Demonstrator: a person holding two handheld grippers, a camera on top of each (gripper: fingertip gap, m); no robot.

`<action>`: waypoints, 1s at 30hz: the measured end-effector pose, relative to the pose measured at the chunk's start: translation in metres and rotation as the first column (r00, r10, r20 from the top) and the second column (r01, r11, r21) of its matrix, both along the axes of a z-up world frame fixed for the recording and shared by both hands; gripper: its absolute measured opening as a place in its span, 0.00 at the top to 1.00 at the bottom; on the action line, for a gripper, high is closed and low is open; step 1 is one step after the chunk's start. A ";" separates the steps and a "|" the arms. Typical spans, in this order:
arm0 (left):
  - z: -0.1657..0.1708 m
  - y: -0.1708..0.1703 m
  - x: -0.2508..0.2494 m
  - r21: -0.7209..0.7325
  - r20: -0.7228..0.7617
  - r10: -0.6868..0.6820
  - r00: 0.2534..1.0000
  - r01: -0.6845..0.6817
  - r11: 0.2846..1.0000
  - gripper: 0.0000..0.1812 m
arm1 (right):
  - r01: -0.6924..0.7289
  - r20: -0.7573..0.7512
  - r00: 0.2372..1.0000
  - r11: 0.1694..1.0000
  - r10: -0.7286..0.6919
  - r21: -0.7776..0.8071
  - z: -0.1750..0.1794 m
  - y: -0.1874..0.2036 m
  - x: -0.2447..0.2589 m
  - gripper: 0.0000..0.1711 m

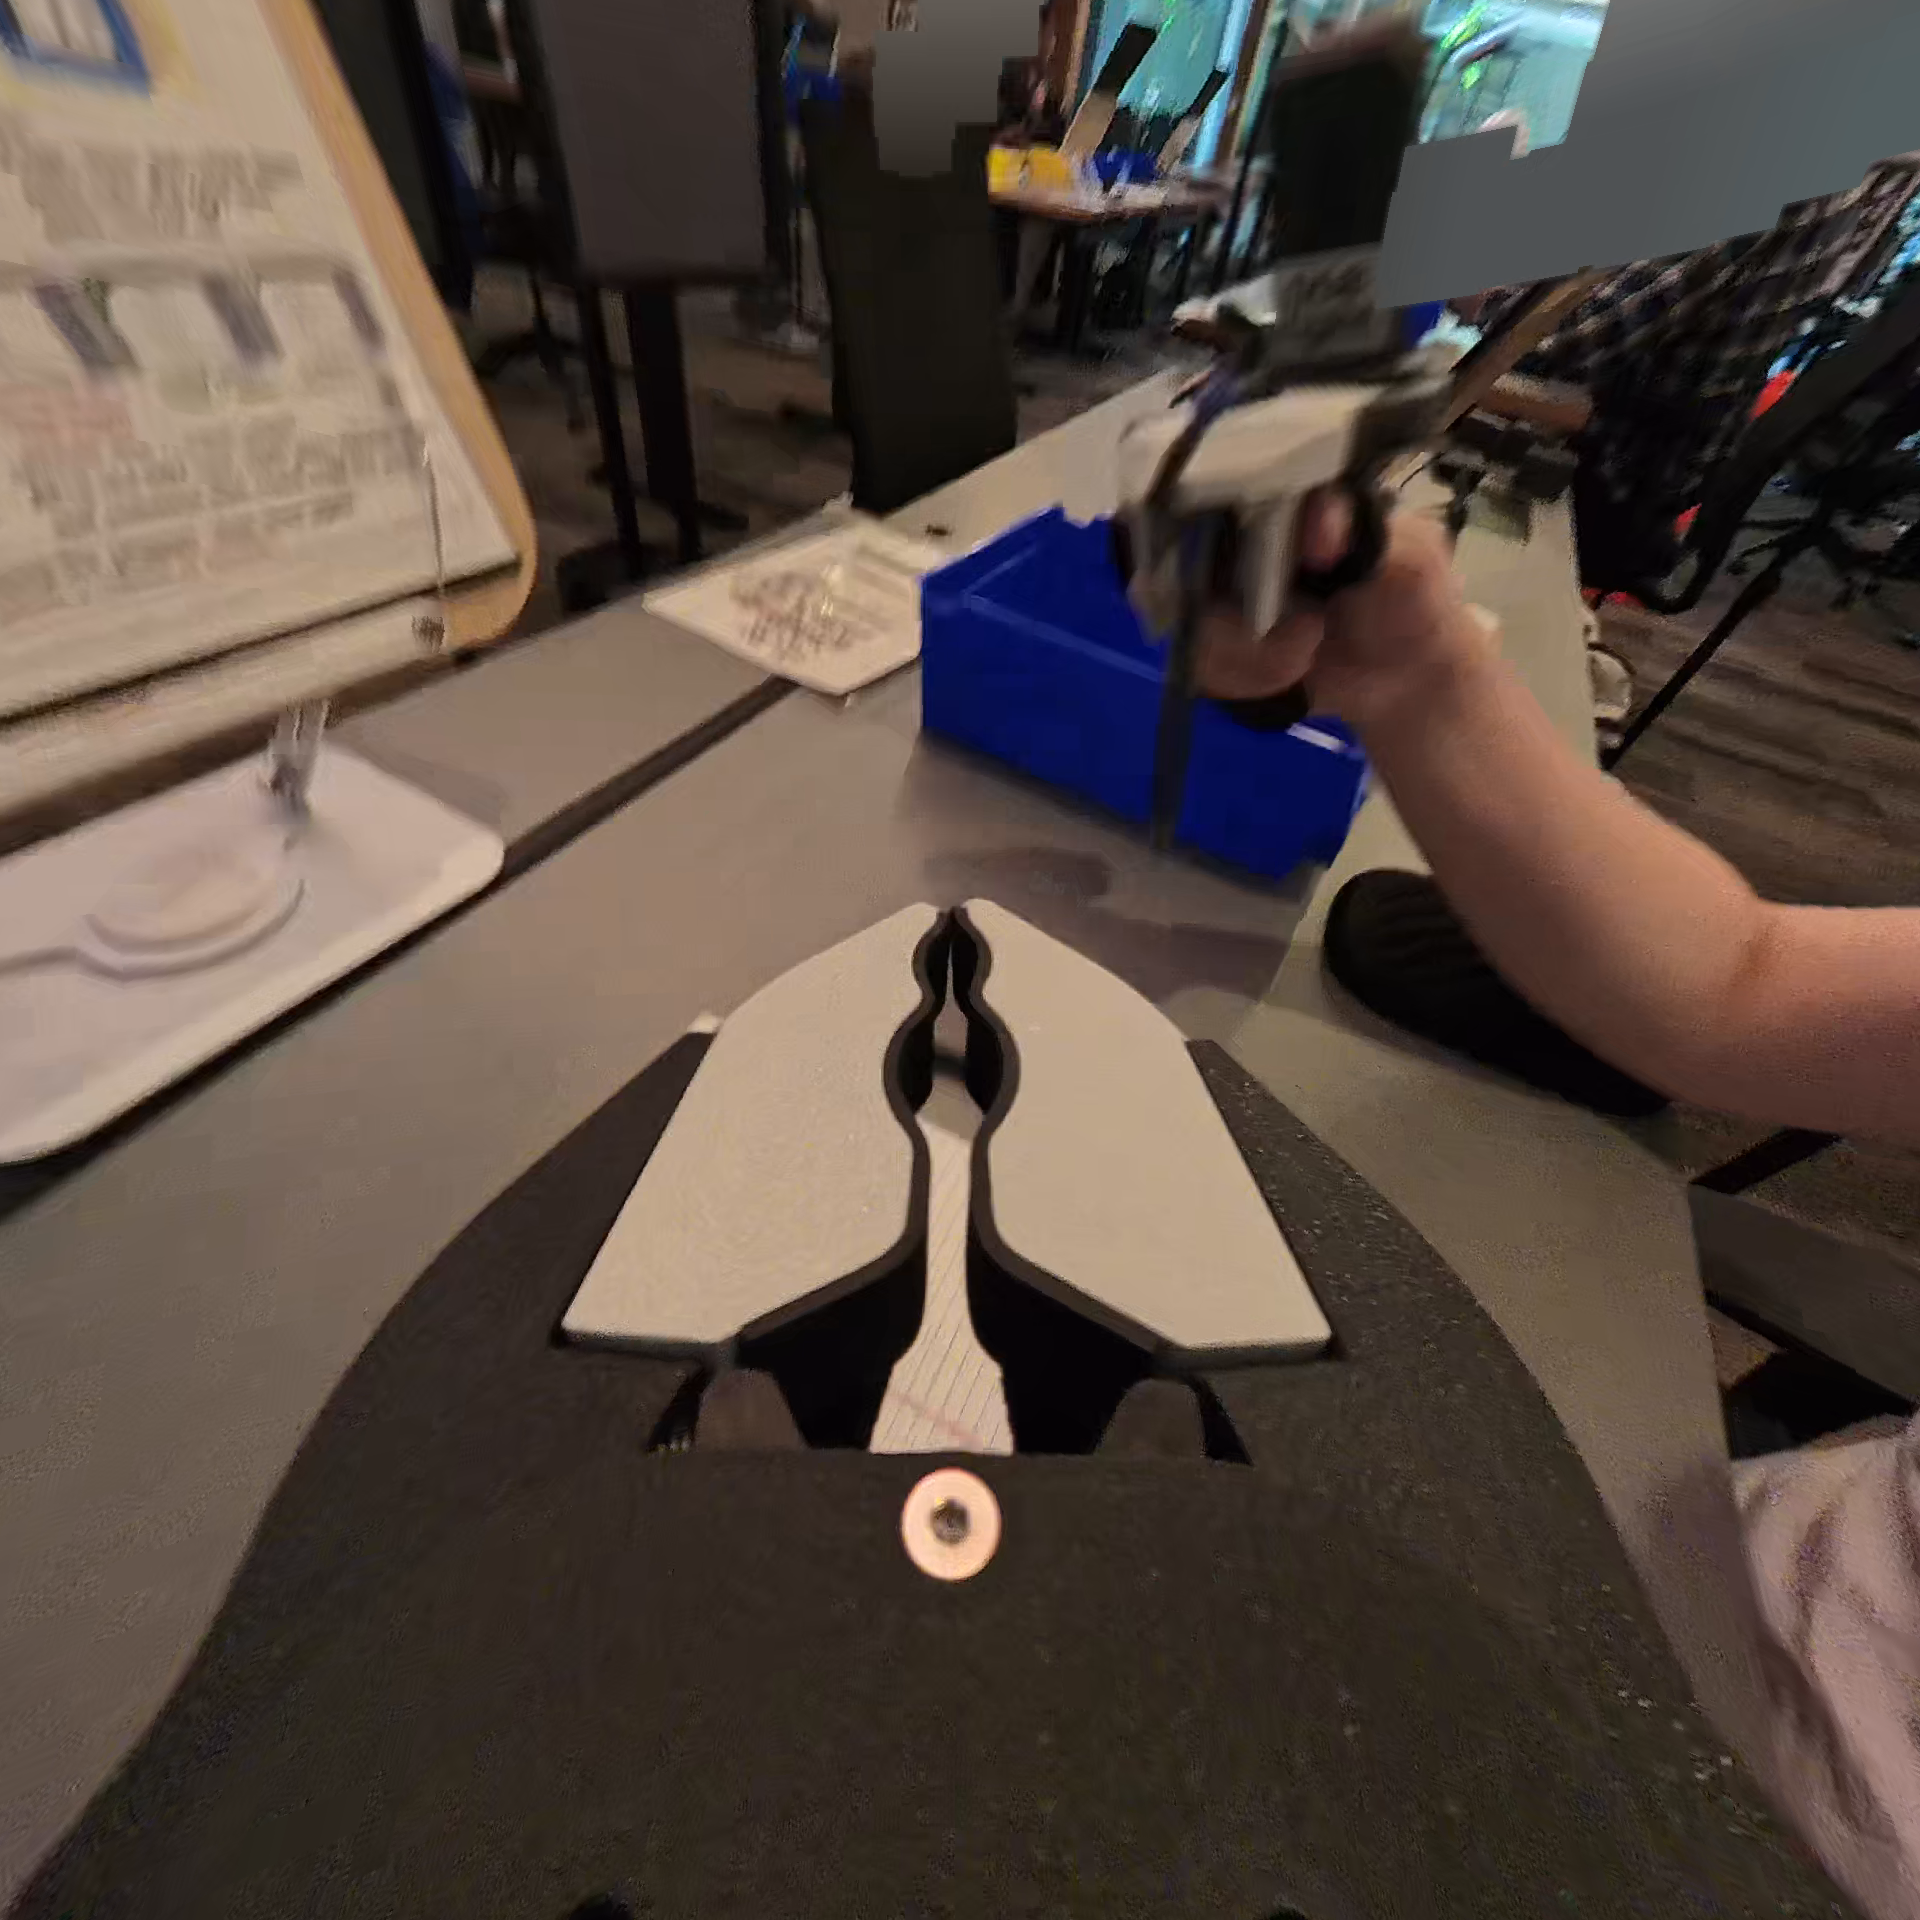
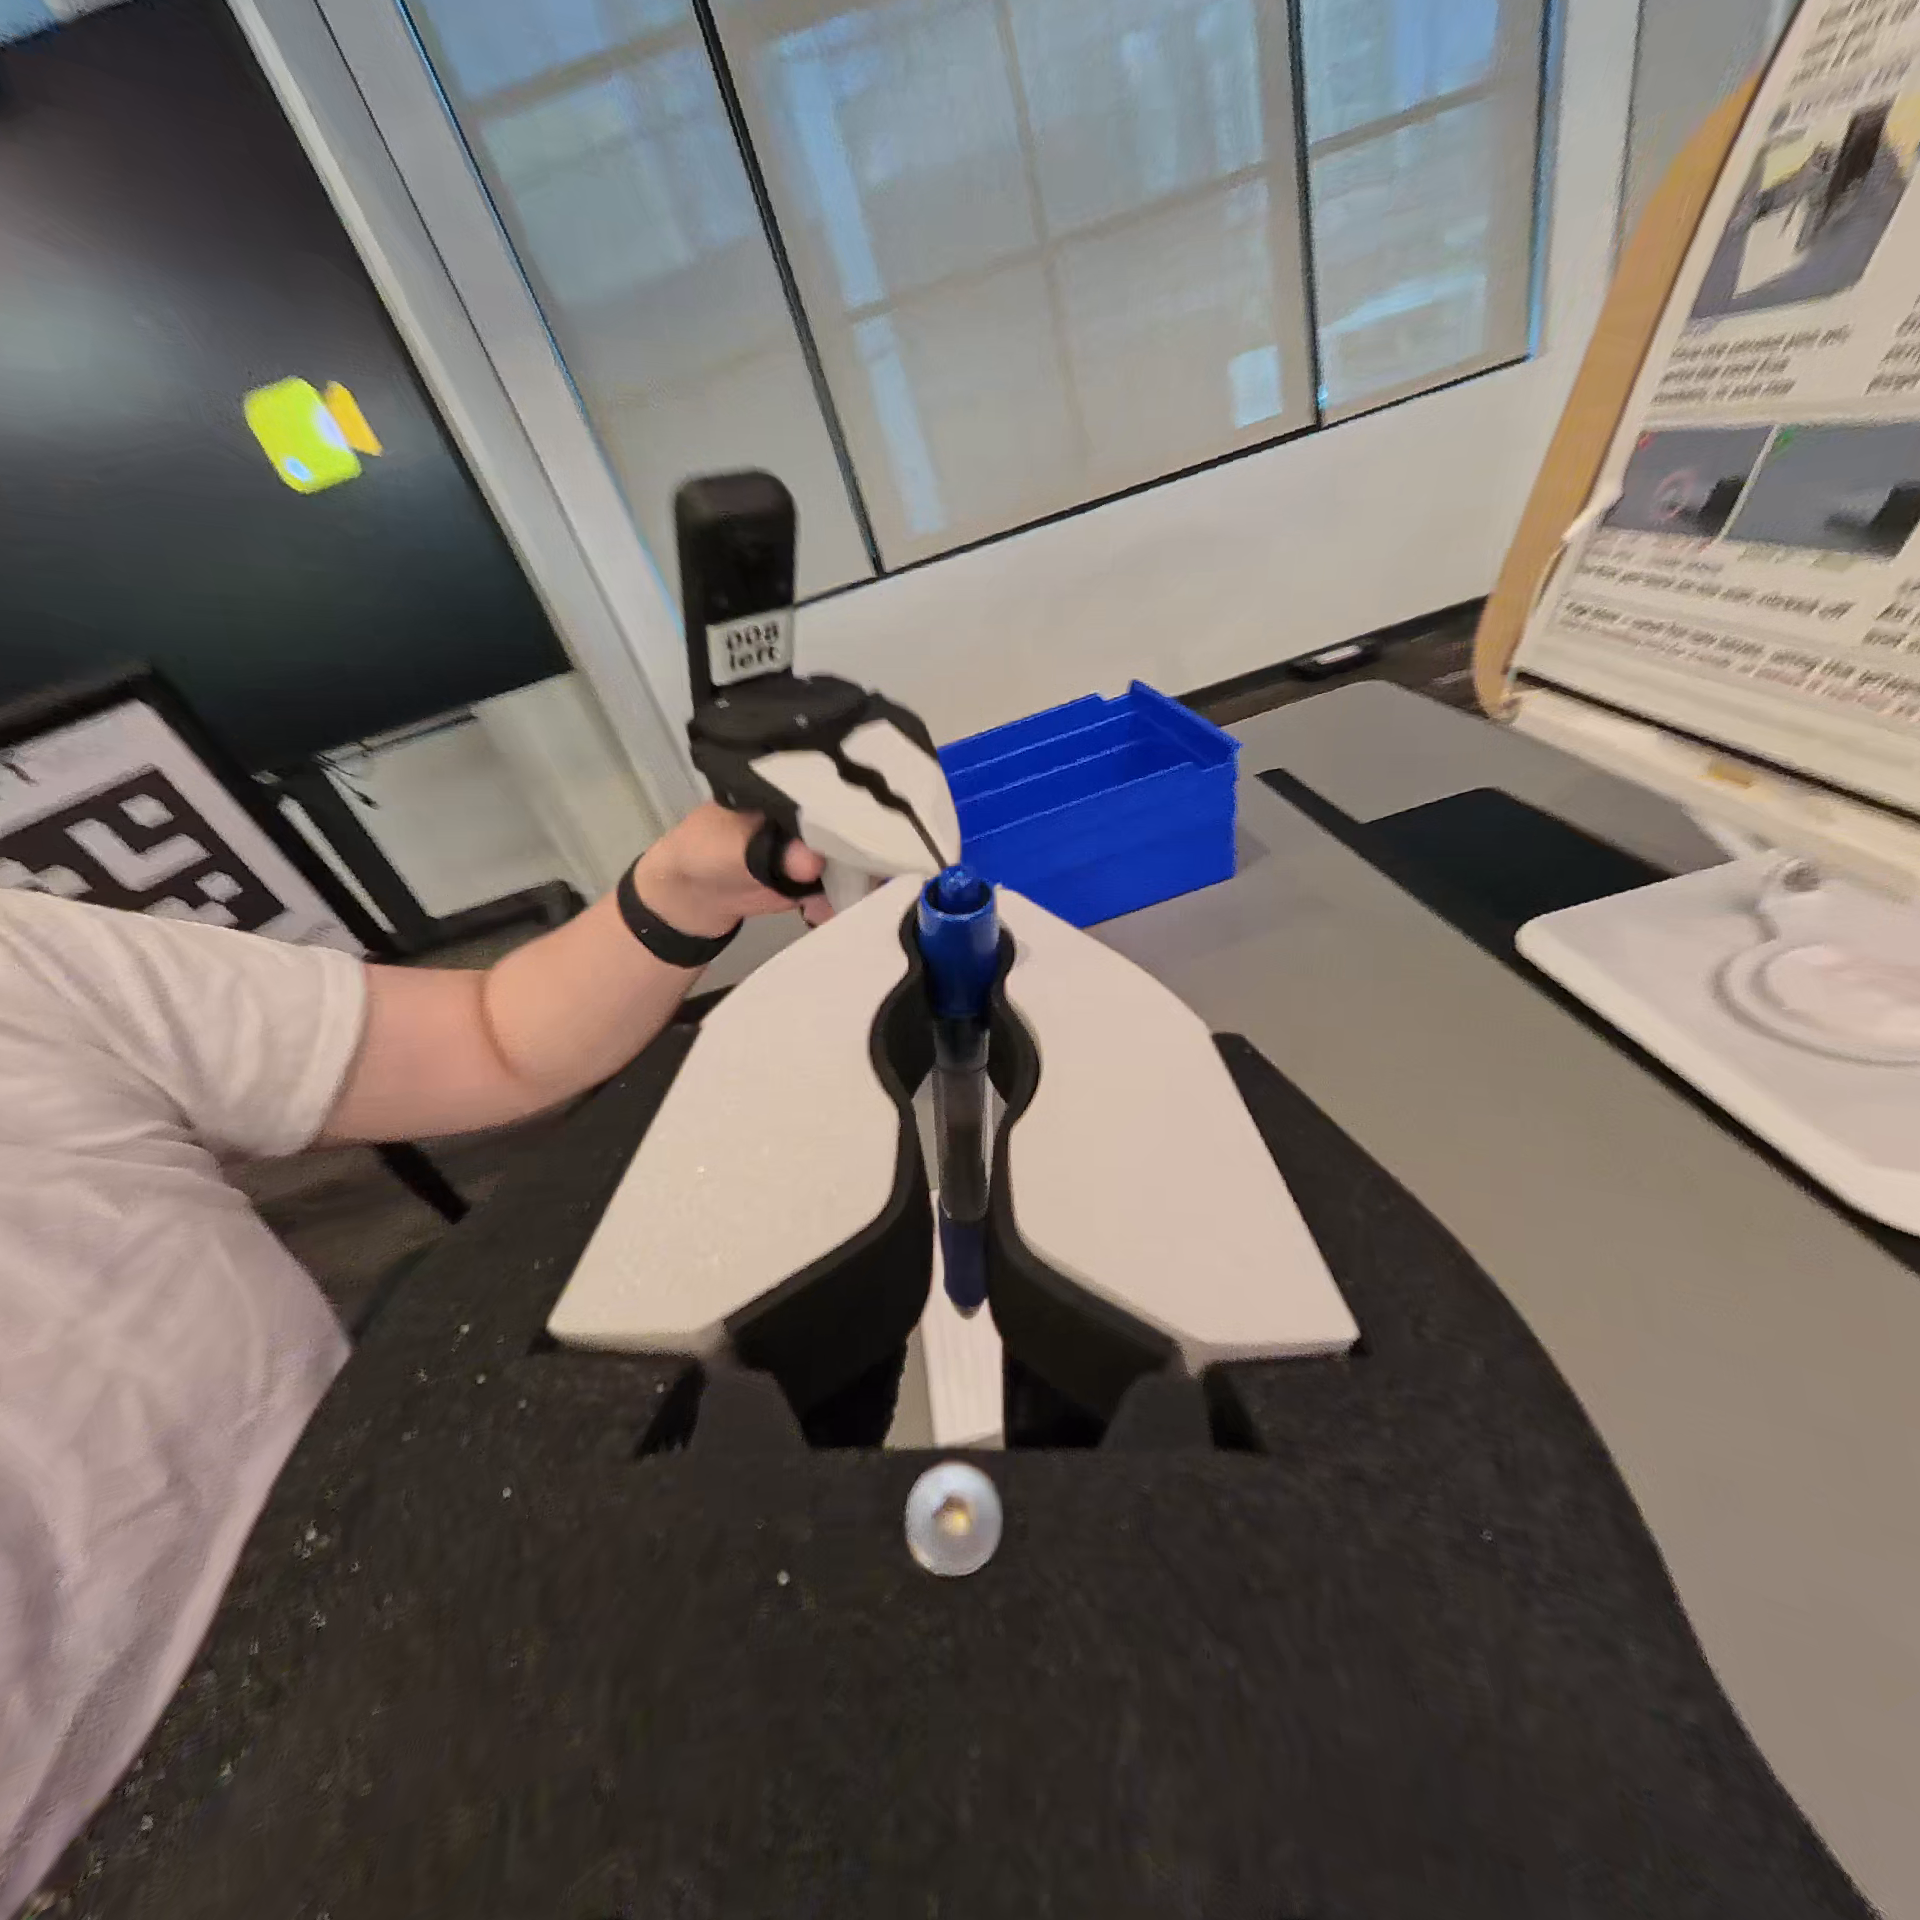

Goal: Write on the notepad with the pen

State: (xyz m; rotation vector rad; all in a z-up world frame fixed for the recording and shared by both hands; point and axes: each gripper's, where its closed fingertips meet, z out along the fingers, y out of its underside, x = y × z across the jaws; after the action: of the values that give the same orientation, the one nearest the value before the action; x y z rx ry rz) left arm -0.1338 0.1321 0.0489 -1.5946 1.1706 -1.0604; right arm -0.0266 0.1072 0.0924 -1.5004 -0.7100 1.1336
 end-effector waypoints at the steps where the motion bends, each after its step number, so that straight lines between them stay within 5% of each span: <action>1: -0.020 0.008 -0.005 -0.035 -0.033 0.020 0.999 -0.021 0.999 1.00 | 0.024 0.026 0.999 0.999 -0.025 0.027 0.002 0.000 -0.002 0.97; 8: -0.104 0.056 -0.023 -0.041 -0.160 0.157 0.974 -0.166 0.985 1.00 | 0.078 0.144 0.984 0.984 -0.101 0.159 0.010 -0.010 -0.025 0.97; 20: -0.050 0.089 -0.023 0.104 0.087 0.286 0.954 -0.294 0.950 1.00 | 0.099 0.224 0.965 0.980 -0.137 0.172 0.004 -0.005 -0.058 0.97; 24: -0.052 0.100 -0.035 0.034 0.172 0.333 0.927 -0.344 0.938 1.00 | 0.113 0.238 0.959 0.978 -0.153 0.174 0.001 0.003 -0.068 0.97; 30: -0.077 0.091 -0.026 0.012 0.110 0.290 0.951 -0.293 0.956 1.00 | 0.105 0.275 0.949 0.975 -0.157 0.194 -0.004 0.013 -0.075 0.97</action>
State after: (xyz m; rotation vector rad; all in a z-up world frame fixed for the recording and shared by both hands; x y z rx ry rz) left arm -0.1594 0.2231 -0.0286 -1.6085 0.8432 -0.9185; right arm -0.1014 0.1202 0.0881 -1.5510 -0.8724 0.7363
